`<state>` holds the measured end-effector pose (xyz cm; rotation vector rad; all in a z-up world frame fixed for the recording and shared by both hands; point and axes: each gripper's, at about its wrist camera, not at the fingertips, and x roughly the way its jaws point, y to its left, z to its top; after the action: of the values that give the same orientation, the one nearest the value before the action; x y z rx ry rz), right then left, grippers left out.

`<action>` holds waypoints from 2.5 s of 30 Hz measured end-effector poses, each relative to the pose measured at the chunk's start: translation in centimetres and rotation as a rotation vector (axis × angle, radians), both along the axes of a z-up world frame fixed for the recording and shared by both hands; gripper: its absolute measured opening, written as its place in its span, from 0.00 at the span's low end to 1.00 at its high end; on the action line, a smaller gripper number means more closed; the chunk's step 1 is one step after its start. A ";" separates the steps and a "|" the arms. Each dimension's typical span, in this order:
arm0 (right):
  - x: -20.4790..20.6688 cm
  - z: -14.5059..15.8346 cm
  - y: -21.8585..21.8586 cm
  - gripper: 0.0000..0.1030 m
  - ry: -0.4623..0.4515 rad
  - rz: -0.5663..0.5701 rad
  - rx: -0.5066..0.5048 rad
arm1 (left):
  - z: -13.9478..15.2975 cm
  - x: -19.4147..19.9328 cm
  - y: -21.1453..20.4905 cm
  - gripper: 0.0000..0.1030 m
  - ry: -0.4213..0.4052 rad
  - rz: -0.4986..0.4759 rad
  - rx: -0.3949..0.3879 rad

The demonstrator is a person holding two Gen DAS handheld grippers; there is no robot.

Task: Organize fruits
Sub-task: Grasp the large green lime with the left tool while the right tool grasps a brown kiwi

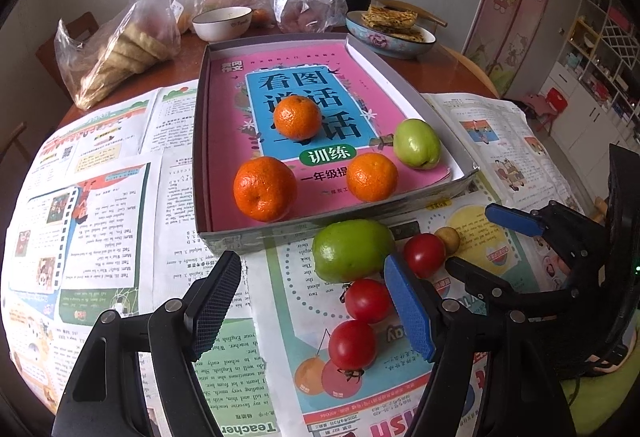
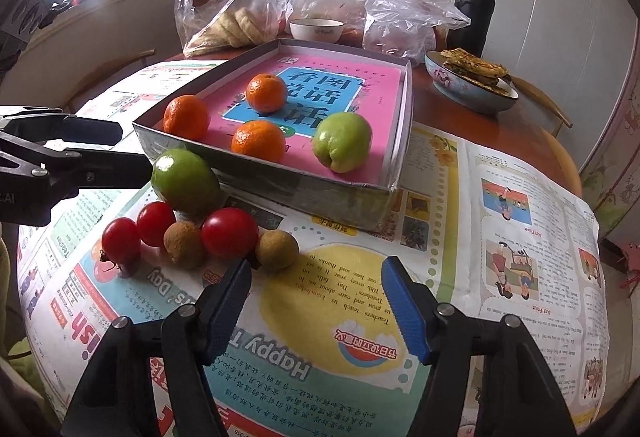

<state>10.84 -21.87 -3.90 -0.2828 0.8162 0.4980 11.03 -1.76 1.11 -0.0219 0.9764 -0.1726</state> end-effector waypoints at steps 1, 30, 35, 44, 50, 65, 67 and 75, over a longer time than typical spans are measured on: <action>0.0 -0.1 0.1 0.62 0.001 0.003 -0.003 | -0.1 0.1 -0.1 0.73 0.001 -0.002 -0.002; 1.2 -0.4 2.4 0.36 0.016 0.088 -0.027 | -1.7 2.4 -1.7 0.73 0.053 -0.016 -0.023; 1.3 -0.4 2.6 0.28 0.022 0.105 -0.022 | -1.9 2.7 -1.7 0.73 0.064 -0.018 -0.034; 1.4 -0.5 2.6 0.24 0.027 0.112 -0.012 | -2.3 2.9 -1.6 0.73 0.079 -0.014 -0.063; 1.4 -0.6 2.5 0.24 0.031 0.108 -0.004 | -2.7 3.1 -1.6 0.73 0.090 -0.015 -0.074; 1.7 -0.3 1.1 0.24 0.039 0.074 0.031 | -3.4 3.6 -1.9 0.55 0.117 -0.040 -0.110; 1.7 -0.3 1.1 0.24 0.041 0.072 0.031 | -3.4 3.6 -2.1 0.54 0.114 -0.045 -0.101; 1.6 -0.4 0.9 0.24 0.043 0.064 0.034 | -3.2 3.3 -2.1 0.54 0.099 -0.047 -0.091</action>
<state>12.47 -20.98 -4.25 -0.2683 0.8415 0.5793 14.29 -3.87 -2.12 -0.0912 1.0679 -0.2610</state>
